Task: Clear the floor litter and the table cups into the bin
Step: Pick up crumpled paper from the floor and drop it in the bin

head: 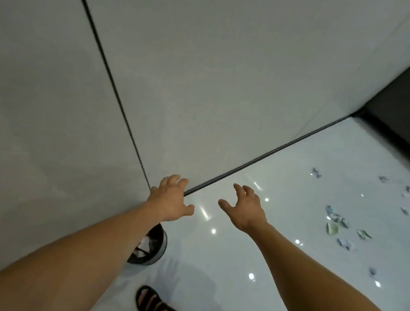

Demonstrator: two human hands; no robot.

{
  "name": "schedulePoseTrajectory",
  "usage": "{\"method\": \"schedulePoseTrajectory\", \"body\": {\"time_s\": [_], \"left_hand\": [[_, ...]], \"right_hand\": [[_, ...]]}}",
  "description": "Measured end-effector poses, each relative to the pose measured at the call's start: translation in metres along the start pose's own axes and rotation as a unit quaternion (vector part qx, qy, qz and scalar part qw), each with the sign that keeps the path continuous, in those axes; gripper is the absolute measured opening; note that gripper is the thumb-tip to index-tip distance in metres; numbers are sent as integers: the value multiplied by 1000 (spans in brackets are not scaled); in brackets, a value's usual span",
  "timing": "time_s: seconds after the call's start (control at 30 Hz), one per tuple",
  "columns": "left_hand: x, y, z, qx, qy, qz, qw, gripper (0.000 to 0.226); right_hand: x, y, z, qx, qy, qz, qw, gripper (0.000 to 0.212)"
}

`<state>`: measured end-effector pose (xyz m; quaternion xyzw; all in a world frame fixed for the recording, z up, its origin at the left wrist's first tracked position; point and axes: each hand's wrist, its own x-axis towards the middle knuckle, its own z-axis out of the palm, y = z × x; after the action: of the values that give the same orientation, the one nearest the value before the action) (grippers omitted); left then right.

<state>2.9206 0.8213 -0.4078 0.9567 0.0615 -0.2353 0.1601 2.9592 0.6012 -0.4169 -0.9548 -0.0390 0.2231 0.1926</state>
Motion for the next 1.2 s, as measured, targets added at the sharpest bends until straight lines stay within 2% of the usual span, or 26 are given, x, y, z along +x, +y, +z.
{"method": "schedulePoseTrajectory", "body": {"time_s": [0.27,0.43,0.6,0.83,1.2], "left_hand": [[-31,207,7,70,0,125,990,85],[-51,355,31,106,2,233,967,84],[-66,475,55,134,-4,324,936,82],[-44,592,83,180,-26,395,900,82],[47,759,115,174,-79,447,874,83]], "right_hand": [[-102,175,-96,42,79,96,991,77],[-174,295,-144,70,135,185,971,76],[-230,386,-177,102,191,254,943,76],[-254,481,-196,135,205,332,911,75],[-235,612,-269,137,216,406,878,79]]}}
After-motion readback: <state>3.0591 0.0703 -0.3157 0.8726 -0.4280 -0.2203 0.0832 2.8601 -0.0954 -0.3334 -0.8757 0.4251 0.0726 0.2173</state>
